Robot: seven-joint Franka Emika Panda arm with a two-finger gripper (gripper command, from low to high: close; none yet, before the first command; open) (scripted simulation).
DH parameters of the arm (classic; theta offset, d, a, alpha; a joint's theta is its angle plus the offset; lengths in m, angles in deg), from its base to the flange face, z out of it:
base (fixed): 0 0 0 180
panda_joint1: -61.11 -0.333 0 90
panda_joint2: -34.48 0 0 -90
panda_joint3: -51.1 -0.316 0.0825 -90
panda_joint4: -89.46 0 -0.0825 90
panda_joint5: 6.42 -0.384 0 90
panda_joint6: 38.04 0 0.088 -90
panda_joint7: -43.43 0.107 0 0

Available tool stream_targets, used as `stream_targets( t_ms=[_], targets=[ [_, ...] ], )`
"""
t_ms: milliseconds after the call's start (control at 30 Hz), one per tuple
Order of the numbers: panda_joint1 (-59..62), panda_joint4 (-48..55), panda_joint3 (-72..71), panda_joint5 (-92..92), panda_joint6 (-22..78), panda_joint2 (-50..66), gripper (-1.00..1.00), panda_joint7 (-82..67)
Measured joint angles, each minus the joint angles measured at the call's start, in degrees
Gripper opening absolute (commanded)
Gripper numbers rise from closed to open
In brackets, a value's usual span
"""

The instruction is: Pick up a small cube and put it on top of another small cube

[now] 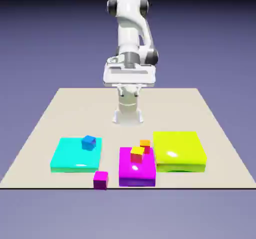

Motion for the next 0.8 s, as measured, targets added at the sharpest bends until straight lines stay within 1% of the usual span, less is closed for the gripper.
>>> stream_targets(
  t_ms=[800],
  targets=[
    [28.5, 32.7, -12.5, -20.4, 29.3, 49.8, 0.0, 51.0]
  ],
)
